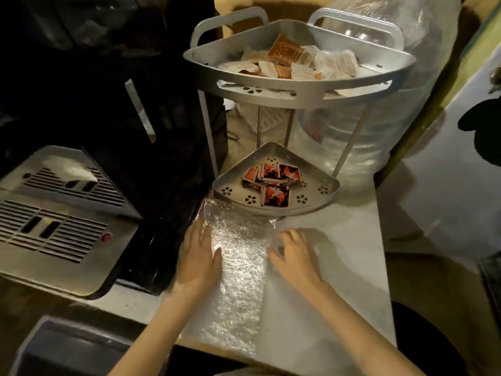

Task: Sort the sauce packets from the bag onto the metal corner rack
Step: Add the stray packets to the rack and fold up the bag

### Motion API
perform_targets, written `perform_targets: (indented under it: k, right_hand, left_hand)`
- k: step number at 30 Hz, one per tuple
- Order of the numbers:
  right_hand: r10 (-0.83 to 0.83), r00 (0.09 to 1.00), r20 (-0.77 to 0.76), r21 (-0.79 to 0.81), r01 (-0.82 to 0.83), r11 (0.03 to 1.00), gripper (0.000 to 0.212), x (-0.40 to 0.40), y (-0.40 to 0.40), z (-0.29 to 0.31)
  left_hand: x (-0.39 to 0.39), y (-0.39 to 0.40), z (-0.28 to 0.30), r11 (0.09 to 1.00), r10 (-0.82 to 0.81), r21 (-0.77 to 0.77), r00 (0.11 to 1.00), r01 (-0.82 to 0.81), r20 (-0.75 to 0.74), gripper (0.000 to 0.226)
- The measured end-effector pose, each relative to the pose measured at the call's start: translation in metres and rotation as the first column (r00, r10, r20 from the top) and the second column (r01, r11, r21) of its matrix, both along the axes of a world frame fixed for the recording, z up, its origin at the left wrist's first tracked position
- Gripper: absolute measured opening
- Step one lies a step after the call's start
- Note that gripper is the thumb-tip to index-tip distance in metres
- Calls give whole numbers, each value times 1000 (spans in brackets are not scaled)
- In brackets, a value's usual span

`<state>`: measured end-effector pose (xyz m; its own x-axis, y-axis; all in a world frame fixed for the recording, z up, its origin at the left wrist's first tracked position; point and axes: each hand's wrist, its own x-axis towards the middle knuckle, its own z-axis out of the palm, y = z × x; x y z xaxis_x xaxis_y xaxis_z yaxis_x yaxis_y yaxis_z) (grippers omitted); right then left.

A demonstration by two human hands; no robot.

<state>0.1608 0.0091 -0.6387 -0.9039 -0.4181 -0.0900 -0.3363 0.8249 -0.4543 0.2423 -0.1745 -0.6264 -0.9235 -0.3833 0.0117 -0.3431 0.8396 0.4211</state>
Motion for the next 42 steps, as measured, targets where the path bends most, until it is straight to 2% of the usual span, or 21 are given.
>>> perform_targets:
  k: [3, 7, 9, 12, 16, 20, 22, 24, 25, 26, 27, 29, 32, 34, 36, 38, 40, 42]
  right_hand:
    - [22, 999, 31, 65, -24, 998, 58, 19, 0, -8]
    - [28, 999, 44, 79, -32, 996, 67, 33, -8, -8]
    - [-21, 996, 88, 24, 19, 1000, 65, 36, -13, -7]
    - [-100, 984, 145, -108, 116, 987, 56, 38, -18, -4]
    - [-142, 960, 243, -309, 215, 926, 54, 45, -20, -1]
    - [-149, 881, 449, -507, 388, 769, 64, 52, -23, 5]
    - [-195, 773, 604, -515, 565, 645, 72, 51, -24, 3]
    - [-192, 656, 730, -453, 675, 582, 58, 48, -19, 3]
    - [-184, 630, 754, -421, 679, 601, 42, 47, -16, 7]
    - [-166, 625, 763, -404, 661, 632, 30, 45, -12, 12]
    - [-140, 637, 758, -405, 628, 664, 29, 44, -8, 17]
    - [-100, 682, 725, -436, 566, 700, 42, 43, -1, 25]
    - [-68, 715, 696, -488, 540, 686, 43, 43, 6, 35]
    - [-53, 750, 660, -535, 519, 667, 39, 38, 13, 41]
    - [-49, 788, 614, -565, 482, 670, 31, 32, 23, 50]
    - [-23, 811, 585, -600, 451, 661, 25, 24, 32, 58]
    - [-6, 820, 572, -613, 433, 661, 23, 17, 41, 65]
    - [-8, 814, 581, -626, 452, 635, 23, 11, 50, 65]
  left_hand:
    - [18, -1, -10, 996, -50, -69, 998, 54, 49, 59]
    - [34, 4, -29, 980, -80, -163, 974, 115, 211, 74]
    - [33, 7, -35, 977, -64, -185, 978, 102, 201, 82]
    - [31, 8, -40, 978, -56, -185, 978, 94, 201, 83]
    - [31, 5, -42, 982, -52, -162, 965, 96, 256, 84]
    - [31, 14, -35, 996, -24, -82, 969, 46, 247, 66]
    - [30, 20, -33, 998, -27, -44, 966, 39, 256, 62]
    - [30, 23, -33, 999, -40, 5, 969, 40, 242, 61]
    - [30, 23, -33, 999, -43, 39, 973, 34, 225, 61]
    - [30, 24, -32, 996, -49, 78, 977, 34, 206, 60]
    - [29, 25, -29, 992, -52, 120, 981, 30, 188, 59]
    - [29, 26, -22, 981, -61, 191, 988, 34, 139, 55]
    - [27, 23, -13, 960, 20, 281, 999, -7, -43, 57]
    - [23, 20, -8, 949, 94, 305, 995, -81, -30, 71]
    - [16, 17, 1, 887, 162, 428, 985, -173, 61, 89]
    - [10, 16, 15, 702, 169, 681, 977, -210, 127, 94]
    - [5, 12, 24, 514, 50, 847, 990, -136, 129, 80]
    - [1, 9, 27, 422, -82, 902, 988, -85, 132, 51]
